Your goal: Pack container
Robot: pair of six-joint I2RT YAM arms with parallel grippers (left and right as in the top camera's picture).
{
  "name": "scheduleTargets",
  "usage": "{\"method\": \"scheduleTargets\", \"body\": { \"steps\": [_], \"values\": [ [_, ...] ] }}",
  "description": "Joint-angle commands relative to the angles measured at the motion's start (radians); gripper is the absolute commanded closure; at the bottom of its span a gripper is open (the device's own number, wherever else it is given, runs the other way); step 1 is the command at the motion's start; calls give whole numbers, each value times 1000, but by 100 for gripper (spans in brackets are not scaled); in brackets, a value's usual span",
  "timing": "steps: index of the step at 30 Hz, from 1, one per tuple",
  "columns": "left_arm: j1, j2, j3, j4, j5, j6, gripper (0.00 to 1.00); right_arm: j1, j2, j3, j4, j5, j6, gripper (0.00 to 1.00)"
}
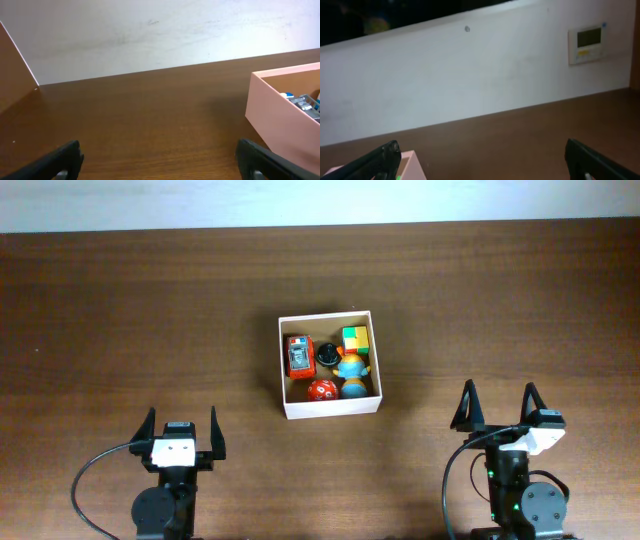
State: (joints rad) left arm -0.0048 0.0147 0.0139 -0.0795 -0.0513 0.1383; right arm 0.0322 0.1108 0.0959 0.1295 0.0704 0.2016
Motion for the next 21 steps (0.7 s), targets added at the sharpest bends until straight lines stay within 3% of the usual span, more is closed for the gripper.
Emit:
{"method": "scheduleTargets", "body": {
  "steps": [1, 6, 12, 21],
  "values": [
    [-4, -10, -5, -1, 11, 13, 1, -8, -50, -47, 7, -17, -11, 1],
    [-4, -10, -5, -1, 11, 13, 1, -8, -105, -90, -48, -31, -19, 1],
    [-4, -10, -5, -1, 11, 13, 1, -7, -108, -90, -148, -128, -194, 1],
    [-4, -10, -5, -1, 11, 13, 1, -7, -108, -90, -206, -123, -194, 2]
  ]
}}
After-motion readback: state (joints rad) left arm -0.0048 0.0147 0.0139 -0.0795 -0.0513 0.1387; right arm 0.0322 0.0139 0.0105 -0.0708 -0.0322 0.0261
